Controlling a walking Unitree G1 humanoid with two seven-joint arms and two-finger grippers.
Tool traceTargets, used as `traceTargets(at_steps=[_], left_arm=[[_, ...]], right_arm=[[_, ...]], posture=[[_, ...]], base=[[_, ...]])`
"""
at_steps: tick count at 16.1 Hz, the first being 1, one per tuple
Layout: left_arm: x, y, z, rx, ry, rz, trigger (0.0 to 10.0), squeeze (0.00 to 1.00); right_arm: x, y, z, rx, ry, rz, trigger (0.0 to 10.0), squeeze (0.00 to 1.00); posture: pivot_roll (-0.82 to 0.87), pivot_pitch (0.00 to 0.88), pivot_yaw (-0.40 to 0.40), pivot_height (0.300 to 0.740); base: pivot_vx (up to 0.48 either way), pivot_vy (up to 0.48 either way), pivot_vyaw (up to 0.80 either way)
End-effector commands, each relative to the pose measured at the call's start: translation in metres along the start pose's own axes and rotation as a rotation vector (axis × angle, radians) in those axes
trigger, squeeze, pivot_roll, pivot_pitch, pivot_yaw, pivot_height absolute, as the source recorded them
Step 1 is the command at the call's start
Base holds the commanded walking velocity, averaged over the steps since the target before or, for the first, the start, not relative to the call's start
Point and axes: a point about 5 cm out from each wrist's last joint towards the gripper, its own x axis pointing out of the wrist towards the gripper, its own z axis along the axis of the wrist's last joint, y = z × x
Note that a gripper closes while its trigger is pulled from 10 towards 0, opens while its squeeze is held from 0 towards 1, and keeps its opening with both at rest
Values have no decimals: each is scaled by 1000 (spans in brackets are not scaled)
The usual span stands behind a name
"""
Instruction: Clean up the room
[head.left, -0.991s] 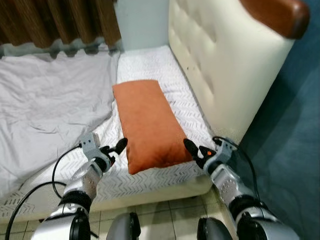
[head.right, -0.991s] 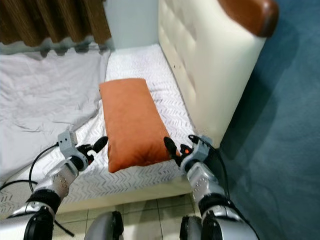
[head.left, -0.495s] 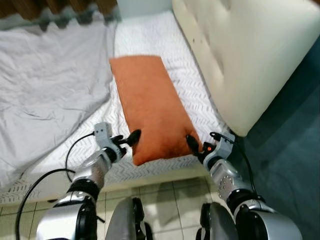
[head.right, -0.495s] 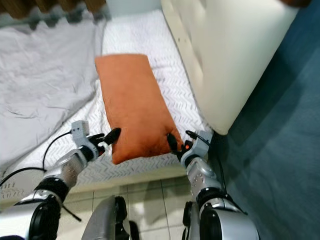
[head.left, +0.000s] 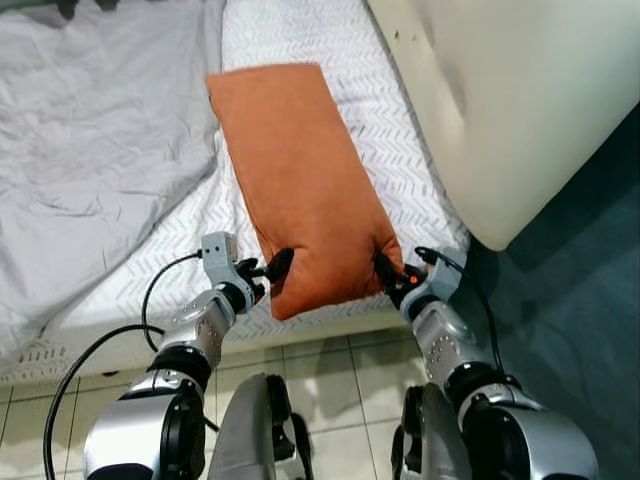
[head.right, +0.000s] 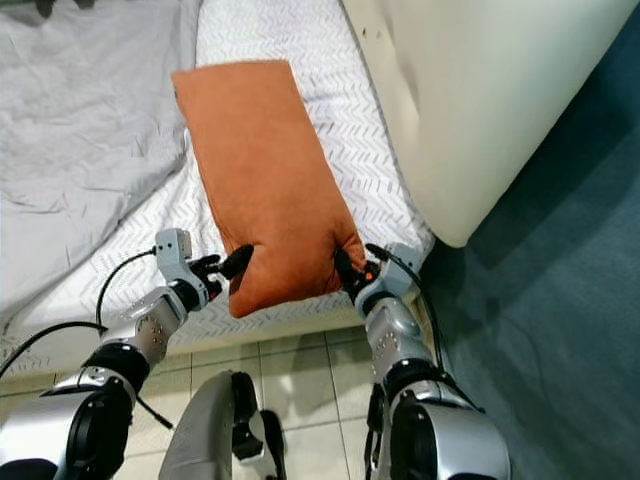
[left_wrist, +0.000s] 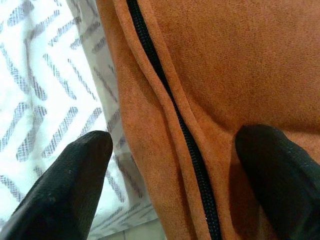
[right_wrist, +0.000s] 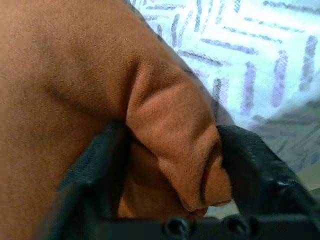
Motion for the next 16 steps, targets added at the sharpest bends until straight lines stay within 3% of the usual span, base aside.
traceTargets(at_steps=[1, 2, 3, 4, 5, 9, 12, 13, 14, 16], left_arm=[[1, -9, -33, 14, 154, -22, 0, 1000], [0, -9, -35, 20, 165, -16, 0, 1000], [0, -10, -36, 20, 166, -14, 0, 455], [1, -10, -36, 19, 167, -13, 0, 455], [2, -12, -36, 28, 161, -13, 0, 0], [8, -18, -24, 66, 116, -17, 0, 0], [10, -18, -15, 181, 109, -5, 0, 0], [9, -10, -9, 206, 105, 80, 0, 0], [8, -8, -7, 208, 105, 98, 0, 0], [8, -7, -6, 315, 126, 118, 0, 0]], right_arm=[[1, 17, -20, 43, 83, 48, 0, 0], [1, 17, -20, 56, 79, 46, 0, 0], [1, 17, -20, 59, 79, 45, 0, 0], [1, 17, -20, 61, 79, 45, 0, 0], [1, 17, -20, 70, 80, 43, 0, 0], [2, 19, -21, 90, 82, 50, 0, 0], [4, 26, -18, 101, 78, 82, 0, 0], [5, 28, -18, 86, 78, 85, 0, 0], [5, 28, -17, 87, 78, 84, 0, 0], [6, 26, -13, 76, 60, 50, 0, 0]], posture=[[20, 382, 69, 615], [15, 385, 66, 615], [13, 386, 63, 615], [13, 386, 63, 615], [9, 386, 58, 615], [6, 389, 52, 615], [4, 393, 50, 615], [4, 392, 49, 615], [4, 392, 49, 615], [-4, 373, 46, 615]], base=[[0, 0, 0], [0, 0, 0], [0, 0, 0], [0, 0, 0], [0, 0, 0], [0, 0, 0], [0, 0, 0], [0, 0, 0], [0, 0, 0], [0, 0, 0]])
